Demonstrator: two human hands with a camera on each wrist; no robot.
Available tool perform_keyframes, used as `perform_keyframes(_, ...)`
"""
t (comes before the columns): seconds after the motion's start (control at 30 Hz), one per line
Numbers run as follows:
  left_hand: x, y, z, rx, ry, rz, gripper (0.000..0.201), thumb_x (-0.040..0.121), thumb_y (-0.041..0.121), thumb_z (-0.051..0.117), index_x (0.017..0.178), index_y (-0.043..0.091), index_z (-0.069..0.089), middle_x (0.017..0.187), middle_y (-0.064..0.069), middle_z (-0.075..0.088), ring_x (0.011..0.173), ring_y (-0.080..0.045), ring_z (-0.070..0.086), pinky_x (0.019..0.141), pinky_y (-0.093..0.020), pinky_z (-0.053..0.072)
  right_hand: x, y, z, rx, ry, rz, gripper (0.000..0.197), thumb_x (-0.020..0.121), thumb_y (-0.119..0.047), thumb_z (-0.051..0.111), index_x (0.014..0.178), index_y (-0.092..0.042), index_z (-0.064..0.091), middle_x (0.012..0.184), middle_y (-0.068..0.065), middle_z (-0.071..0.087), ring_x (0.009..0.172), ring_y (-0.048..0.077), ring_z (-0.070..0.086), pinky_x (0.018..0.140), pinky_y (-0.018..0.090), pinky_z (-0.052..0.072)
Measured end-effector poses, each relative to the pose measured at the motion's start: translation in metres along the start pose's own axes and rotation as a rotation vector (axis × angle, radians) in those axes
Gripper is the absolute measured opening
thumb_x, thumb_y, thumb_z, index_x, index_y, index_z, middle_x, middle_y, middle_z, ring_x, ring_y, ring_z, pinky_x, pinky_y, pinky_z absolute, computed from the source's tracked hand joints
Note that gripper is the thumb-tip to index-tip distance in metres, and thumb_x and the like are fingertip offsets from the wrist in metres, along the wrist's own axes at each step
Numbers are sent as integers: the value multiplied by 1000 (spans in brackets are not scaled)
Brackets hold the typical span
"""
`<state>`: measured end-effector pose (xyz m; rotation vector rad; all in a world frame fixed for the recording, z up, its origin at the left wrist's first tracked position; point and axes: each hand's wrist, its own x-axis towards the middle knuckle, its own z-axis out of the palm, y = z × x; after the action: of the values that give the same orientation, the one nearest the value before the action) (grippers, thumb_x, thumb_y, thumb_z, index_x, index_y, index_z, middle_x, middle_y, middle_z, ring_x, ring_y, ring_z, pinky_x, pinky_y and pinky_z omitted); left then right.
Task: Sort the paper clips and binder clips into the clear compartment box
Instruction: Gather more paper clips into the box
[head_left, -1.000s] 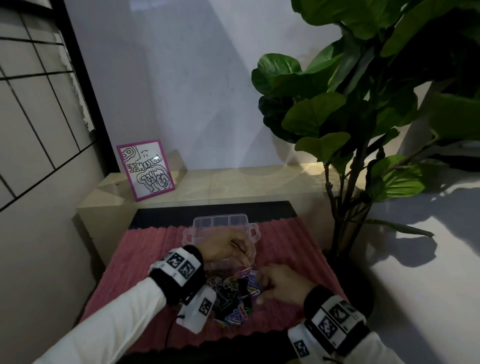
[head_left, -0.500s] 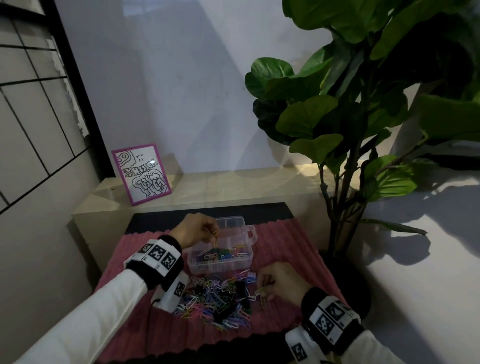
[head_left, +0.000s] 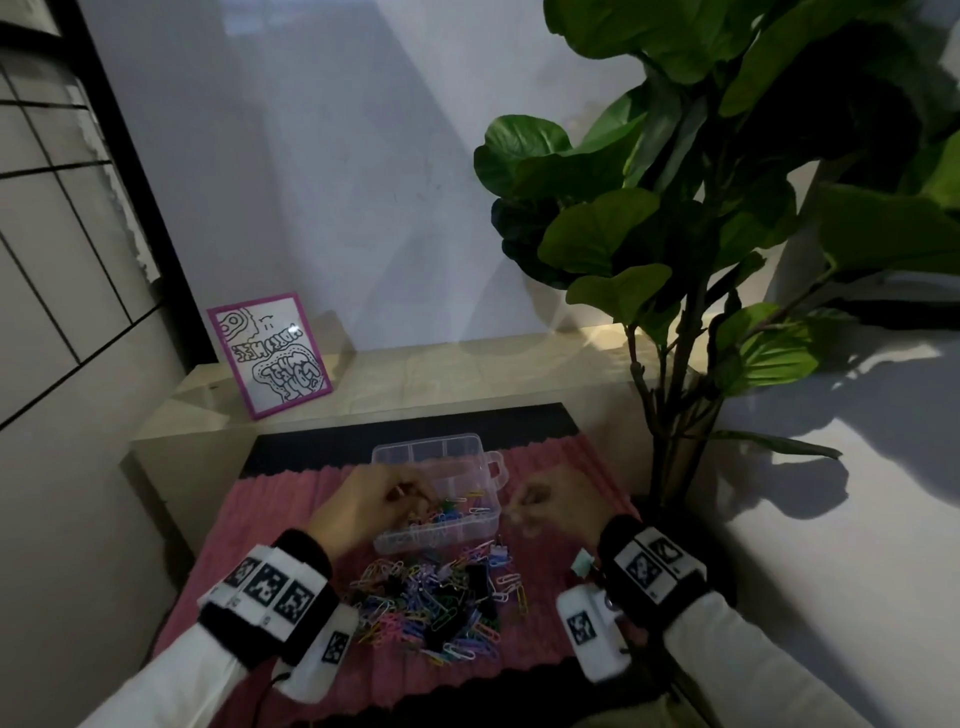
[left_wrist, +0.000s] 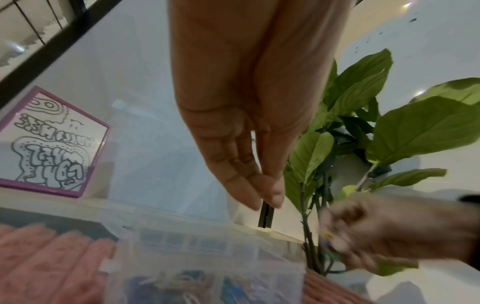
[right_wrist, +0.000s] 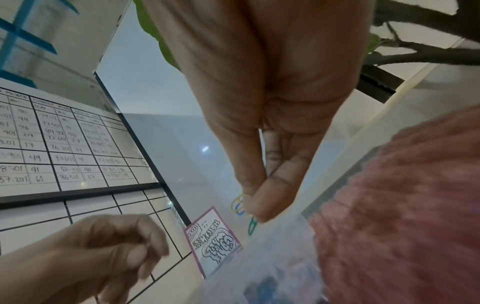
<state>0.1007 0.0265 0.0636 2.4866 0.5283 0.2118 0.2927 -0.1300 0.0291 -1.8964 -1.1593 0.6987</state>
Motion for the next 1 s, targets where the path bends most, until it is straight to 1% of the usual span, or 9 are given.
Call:
perform_keyframes(0.07,-3,10,12,21,-63,33,18,88,5,53,96,13,67,82,11,63,63,15,56,59,-2,43,16,-13,0,-36,15,-60,5,77,2,68,81,5,66,56,-9,64,49,-4,60,54,12,51)
perform_keyframes(0.2,-3,30,45,63,-166,142,15,86,6,56,95,8,67,93,-6,70,70,-5,61,60,-2,41,44,-32,12,-128,13,-34,10,77,-1,68,86,-4,71,87,16,71,82,21,68,78,29,54)
perform_keyframes(0.4,11,45,87,178,-357,218,32,78,-1,63,109,4,61,117,-13,61,104,-25,58,78,-18,41,35,-29,11,-225,-79,-88,19,84,1,59,100,-2,70,107,15,70,99,23,65,91,30,52)
perform_keyframes(0.47,15,45,95,212,-402,199,41,79,-1,62,119,8,55,128,-11,52,110,-26,55,92,-34,46,25,-22,2,-257,-40,-146,20,85,1,58,101,-2,69,107,14,70,100,22,65,87,19,49)
perform_keyframes(0.57,21,50,97,280,-377,150,25,87,5,53,111,3,58,118,-18,56,101,-34,59,88,-40,48,9,-14,-9,-300,-6,-225,24,84,6,52,99,0,70,105,16,70,98,20,64,74,1,39)
perform_keyframes(0.63,27,48,93,309,-377,150,18,84,5,56,101,0,62,108,-18,63,99,-32,59,82,-33,44,-2,-11,-14,-299,-17,-220,22,83,7,53,97,2,69,103,17,71,92,20,65,69,2,39)
perform_keyframes(0.77,31,38,81,161,-420,143,17,80,9,65,95,1,65,101,-15,68,71,-11,58,66,-16,42,-23,-4,-11,-296,-94,-129,19,82,5,56,94,0,70,96,17,72,60,-8,56,58,0,40)
perform_keyframes(0.87,30,31,72,60,-365,120,15,80,13,67,93,6,68,88,-11,71,56,4,51,59,-5,39,-31,1,-2,-361,-204,-27,17,82,-4,62,97,-2,68,101,15,70,72,6,57,59,6,41)
perform_keyframes(1.0,29,24,50,-88,-265,57,12,79,18,68,90,13,67,72,13,62,61,7,56,67,-13,45,-35,2,19,-476,-319,15,43,74,-27,74,109,-7,58,101,5,57,92,16,52,74,23,39)
